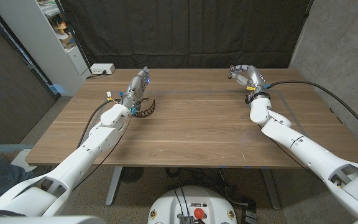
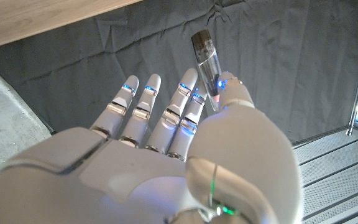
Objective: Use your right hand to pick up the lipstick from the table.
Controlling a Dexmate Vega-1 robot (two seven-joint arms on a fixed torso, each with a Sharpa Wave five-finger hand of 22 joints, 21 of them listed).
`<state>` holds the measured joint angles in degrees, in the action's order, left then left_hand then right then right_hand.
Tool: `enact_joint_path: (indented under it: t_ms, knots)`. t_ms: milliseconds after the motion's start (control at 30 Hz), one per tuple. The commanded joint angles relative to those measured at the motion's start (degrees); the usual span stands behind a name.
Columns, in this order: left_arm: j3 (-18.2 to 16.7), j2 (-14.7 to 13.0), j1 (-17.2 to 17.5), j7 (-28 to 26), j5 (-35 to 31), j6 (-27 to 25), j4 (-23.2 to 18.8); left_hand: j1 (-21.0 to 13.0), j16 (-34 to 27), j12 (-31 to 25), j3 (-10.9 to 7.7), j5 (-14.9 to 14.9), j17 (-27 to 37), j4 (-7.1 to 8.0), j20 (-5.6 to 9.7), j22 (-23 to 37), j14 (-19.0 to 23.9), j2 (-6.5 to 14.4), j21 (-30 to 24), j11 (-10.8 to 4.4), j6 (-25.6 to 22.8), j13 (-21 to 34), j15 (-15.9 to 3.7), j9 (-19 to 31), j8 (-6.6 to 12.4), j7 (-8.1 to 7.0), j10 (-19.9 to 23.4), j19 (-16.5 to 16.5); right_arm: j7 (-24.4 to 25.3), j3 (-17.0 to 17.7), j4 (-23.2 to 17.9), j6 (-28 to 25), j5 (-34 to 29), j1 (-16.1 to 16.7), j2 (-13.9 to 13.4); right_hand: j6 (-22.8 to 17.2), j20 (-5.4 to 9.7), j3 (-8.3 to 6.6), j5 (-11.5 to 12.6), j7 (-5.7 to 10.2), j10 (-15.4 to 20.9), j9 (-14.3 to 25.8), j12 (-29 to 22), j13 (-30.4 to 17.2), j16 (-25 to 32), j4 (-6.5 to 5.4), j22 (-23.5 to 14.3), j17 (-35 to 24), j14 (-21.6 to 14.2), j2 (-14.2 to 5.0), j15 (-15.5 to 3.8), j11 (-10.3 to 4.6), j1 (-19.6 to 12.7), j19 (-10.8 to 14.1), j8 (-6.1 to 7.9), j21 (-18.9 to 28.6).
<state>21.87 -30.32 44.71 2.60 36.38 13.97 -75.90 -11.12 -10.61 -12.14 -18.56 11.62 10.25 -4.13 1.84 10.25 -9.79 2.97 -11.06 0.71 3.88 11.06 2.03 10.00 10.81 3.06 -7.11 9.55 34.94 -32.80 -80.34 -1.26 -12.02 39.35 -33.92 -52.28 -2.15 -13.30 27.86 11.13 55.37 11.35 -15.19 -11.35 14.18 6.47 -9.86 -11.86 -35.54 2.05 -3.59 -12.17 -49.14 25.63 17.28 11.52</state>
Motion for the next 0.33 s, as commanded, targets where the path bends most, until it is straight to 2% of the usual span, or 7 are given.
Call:
enact_joint_path:
  t_ms: [33, 333]
  knots:
    - [0.0, -0.2, -0.2, 0.1, 0.0, -0.5, 0.1, -0.2, -0.1, 0.1, -0.13, -0.2, 0.1, -0.14, 0.12, 0.1, -2.2, 0.6, -0.3, 0.04, -0.1, 0.1, 0.50, 0.3, -0.02, 0.02, -0.1, 6.6, -0.1, 0.1, -0.2, -0.3, -0.4, -0.2, 0.3, -0.4, 0.49, -0.41, -0.3, 0.00, 0.4, 0.1, 0.3, -0.1, -0.1, 0.00, -0.2, -0.2, -0.5, -0.53, -2.96, -0.07, -0.3, 0.0, -0.07, -0.2]
    - [0.0, -0.1, -0.5, 0.6, 0.1, -0.3, 0.8, -0.2, -0.1, 0.1, -0.13, -0.3, 0.1, -0.20, 0.11, 0.1, -2.1, 0.6, -0.3, 0.03, -0.2, 0.1, 0.50, 0.3, 0.00, 0.03, -0.1, 6.6, 0.0, 0.0, 0.1, -0.6, -0.4, -0.3, 0.7, -0.4, 0.61, -0.48, -0.4, 0.04, 0.6, 0.1, 0.3, -0.1, -0.2, -0.04, -0.2, -0.3, -0.6, -0.66, -2.93, -0.05, -0.3, 0.0, -0.19, -0.2]
